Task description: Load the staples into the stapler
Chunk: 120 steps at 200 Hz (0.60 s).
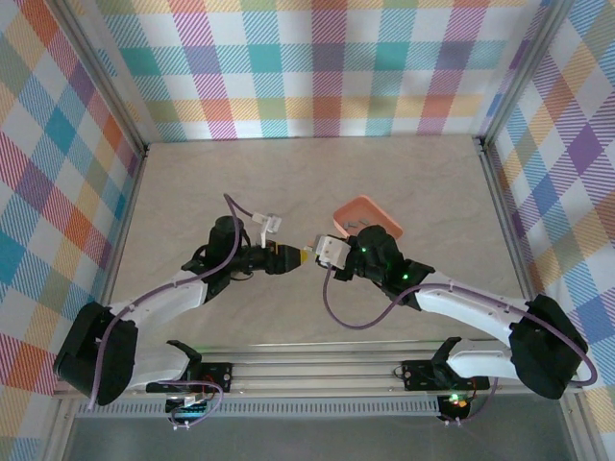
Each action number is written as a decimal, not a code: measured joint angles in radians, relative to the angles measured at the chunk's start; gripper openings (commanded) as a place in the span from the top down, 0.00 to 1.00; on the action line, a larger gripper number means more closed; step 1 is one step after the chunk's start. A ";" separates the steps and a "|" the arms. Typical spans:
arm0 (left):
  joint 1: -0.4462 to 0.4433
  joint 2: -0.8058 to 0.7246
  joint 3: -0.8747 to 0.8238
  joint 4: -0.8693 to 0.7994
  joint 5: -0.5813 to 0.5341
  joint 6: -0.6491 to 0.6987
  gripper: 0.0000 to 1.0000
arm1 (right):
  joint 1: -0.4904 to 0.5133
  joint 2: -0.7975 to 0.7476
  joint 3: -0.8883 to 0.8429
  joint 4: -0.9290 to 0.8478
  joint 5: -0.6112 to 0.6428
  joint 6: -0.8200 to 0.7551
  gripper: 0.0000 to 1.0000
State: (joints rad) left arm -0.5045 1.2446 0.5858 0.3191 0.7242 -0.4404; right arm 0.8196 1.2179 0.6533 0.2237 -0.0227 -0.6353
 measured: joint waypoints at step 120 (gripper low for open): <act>-0.041 0.032 0.022 0.086 0.000 -0.024 0.56 | 0.006 -0.011 0.000 0.016 -0.020 -0.001 0.73</act>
State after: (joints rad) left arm -0.5453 1.2766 0.6079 0.4053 0.7242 -0.4648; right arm 0.8253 1.2068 0.6529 0.2398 -0.0429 -0.6361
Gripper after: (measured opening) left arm 0.447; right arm 0.273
